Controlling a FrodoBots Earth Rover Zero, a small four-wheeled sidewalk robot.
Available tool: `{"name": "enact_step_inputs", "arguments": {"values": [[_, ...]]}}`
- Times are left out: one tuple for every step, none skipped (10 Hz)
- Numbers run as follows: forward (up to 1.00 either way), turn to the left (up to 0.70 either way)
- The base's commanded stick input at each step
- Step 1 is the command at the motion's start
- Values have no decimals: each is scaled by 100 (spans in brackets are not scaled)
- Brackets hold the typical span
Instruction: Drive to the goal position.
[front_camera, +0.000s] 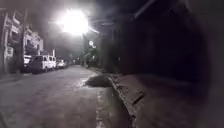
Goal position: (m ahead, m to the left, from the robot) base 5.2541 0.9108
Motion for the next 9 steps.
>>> {"name": "enact_step_inputs", "arguments": {"values": [[50,0],[50,0],[50,0],[50,13],[50,50],[50,50],[50,50],[50,50],[50,50]]}}
